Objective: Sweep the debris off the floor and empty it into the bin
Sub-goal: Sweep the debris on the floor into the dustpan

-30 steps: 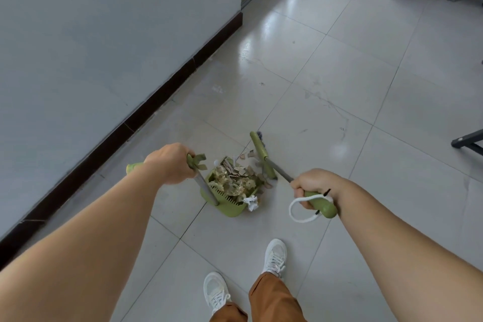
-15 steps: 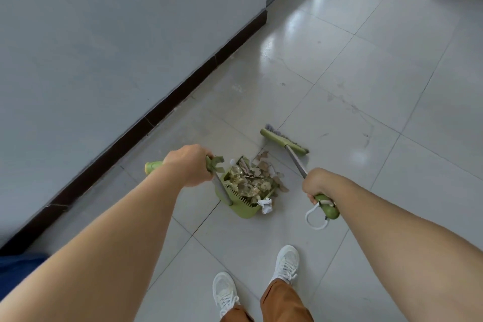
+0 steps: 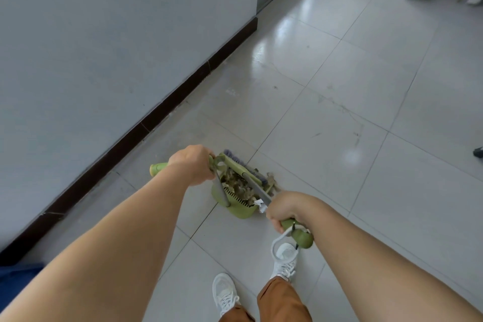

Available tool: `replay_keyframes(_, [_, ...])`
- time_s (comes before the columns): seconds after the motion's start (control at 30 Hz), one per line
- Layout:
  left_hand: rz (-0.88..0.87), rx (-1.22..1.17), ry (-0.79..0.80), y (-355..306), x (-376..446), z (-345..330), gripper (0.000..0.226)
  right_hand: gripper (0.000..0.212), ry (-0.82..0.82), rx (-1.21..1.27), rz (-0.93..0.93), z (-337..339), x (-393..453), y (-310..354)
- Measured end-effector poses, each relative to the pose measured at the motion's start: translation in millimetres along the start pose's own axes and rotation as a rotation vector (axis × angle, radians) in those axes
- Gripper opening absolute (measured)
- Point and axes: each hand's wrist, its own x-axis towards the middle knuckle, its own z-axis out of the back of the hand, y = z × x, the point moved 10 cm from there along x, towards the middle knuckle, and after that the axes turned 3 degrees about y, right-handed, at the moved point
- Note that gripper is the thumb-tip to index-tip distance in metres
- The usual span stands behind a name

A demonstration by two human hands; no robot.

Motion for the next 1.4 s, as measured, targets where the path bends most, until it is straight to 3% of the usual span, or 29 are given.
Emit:
replay_keyframes(0.07, [-0.015, -0.019, -0.022, 0.6, -7.8, -1.0, 0.023, 0.016, -0.013, 0.073, -0.019, 5.9, -6.3, -8.2])
replay_keyframes(0.2, [-0.054, -0.025, -0.042, 5.5, -22.6, -8.6, 0.022, 0.01, -0.006, 0.402, -0.022, 15.1, -17.4, -25.6])
replay_keyframes(0.4, [-0.07, -0.018, -0.087, 31.6, -53.5, -7.8, 0.008, 0.012, -0.063, 0.475, 0.047, 40.1, -47.5, -38.3])
replay_keyframes(0.53, [-0.045, -0.057, -0.139, 58.2, -74.1, -1.6, 0.019, 0.012, -0.123, 0.564, 0.109, 56.2, -72.1, -39.7])
replay_keyframes(0.87, [-0.051, -0.069, -0.217, 68.4, -99.4, 18.8, 0.012, 0.012, -0.242, 0.618, 0.153, 60.4, -75.3, -24.6])
replay_keyframes(1.1, [0.023, -0.067, -0.181, 90.3, -123.8, 5.8, 0.007, 0.014, -0.283, 0.513, 0.114, 64.1, -50.5, -19.1])
replay_keyframes(1.23, [0.083, -0.085, -0.151, 100.1, -138.5, -14.2, 0.007, 0.024, -0.326, 0.246, 0.088, 78.2, -32.7, -14.6])
replay_keyframes(1.4, [0.193, -0.114, -0.142, 101.8, -152.8, -36.5, 0.009, 0.015, -0.313, 0.089, 0.095, 88.6, -7.7, -7.1])
